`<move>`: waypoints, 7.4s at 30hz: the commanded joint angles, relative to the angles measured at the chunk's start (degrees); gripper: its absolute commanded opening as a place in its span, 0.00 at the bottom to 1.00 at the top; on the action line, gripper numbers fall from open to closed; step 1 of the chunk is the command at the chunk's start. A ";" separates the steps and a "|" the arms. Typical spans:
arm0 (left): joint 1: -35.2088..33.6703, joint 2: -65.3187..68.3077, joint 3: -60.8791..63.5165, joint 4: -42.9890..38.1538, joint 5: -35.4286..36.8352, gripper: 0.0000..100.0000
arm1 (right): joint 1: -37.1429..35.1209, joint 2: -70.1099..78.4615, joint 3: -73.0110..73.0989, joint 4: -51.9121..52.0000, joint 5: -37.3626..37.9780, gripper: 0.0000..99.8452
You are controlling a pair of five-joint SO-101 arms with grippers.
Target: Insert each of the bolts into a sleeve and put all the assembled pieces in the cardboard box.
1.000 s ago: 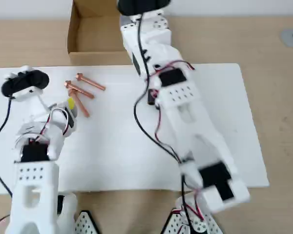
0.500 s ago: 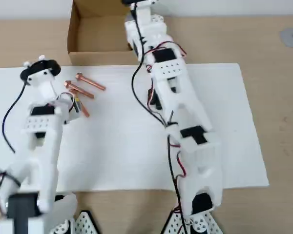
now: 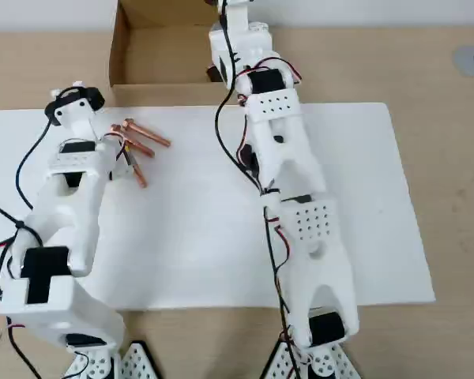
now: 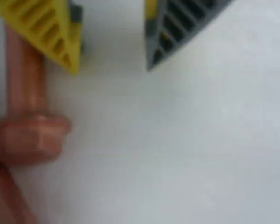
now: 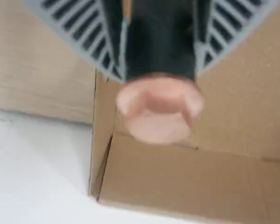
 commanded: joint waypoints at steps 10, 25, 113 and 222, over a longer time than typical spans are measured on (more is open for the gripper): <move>-0.62 0.66 -1.58 -1.23 1.85 0.10 | 0.84 3.21 -9.36 1.23 -0.62 0.01; -1.85 0.57 -1.58 -1.23 5.01 0.10 | 1.01 3.74 -8.92 1.23 -0.44 0.01; -1.85 0.57 -0.70 -1.23 4.57 0.10 | -2.95 -11.65 -32.57 66.90 0.18 0.37; 1.85 19.74 -30.59 20.13 18.11 0.01 | 6.20 -45.05 57.89 55.65 9.85 0.37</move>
